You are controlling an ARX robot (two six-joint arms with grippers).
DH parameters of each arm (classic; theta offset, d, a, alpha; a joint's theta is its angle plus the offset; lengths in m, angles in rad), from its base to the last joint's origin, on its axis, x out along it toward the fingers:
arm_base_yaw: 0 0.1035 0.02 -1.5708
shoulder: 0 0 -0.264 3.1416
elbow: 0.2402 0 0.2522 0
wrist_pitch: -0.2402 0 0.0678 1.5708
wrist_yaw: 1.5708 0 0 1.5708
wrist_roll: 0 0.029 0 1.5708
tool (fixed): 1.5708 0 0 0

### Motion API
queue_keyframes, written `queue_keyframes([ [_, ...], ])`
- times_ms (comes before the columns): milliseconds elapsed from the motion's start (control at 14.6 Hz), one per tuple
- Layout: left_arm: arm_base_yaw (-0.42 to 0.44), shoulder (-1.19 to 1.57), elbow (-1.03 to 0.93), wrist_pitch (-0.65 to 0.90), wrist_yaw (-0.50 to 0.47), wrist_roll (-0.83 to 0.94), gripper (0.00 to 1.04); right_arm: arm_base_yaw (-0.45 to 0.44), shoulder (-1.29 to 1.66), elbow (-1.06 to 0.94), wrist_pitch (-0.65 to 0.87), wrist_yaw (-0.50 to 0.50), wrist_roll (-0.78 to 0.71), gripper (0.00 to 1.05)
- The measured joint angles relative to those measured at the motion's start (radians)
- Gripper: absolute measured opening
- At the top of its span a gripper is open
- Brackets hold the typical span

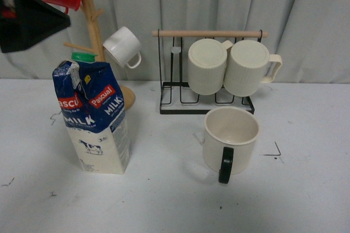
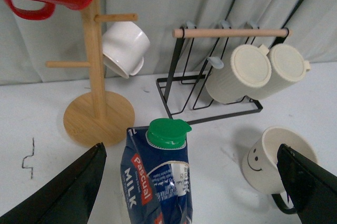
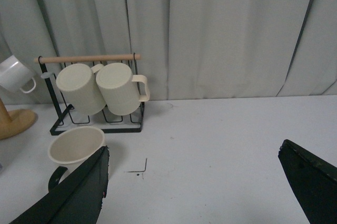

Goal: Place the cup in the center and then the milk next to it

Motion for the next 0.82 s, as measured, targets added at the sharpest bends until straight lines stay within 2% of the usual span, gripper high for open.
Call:
queue_keyframes([
  [205, -0.031, 0.151, 0.042, 0.032, 0.003, 0.069, 0.98, 0.0, 0.0, 0.0, 0.0, 0.0, 0.0, 0.98],
  [342, -0.059, 0.236, 0.076, 0.055, -0.032, 0.107, 0.98, 0.0, 0.0, 0.0, 0.0, 0.0, 0.0, 0.98],
  [752, -0.063, 0.401, 0.135, 0.114, -0.108, 0.129, 0.98, 0.0, 0.0, 0.0, 0.0, 0.0, 0.0, 0.98],
  [821, -0.064, 0.407, 0.135, 0.119, -0.118, 0.127, 0.92, 0.0, 0.0, 0.0, 0.0, 0.0, 0.0, 0.98],
])
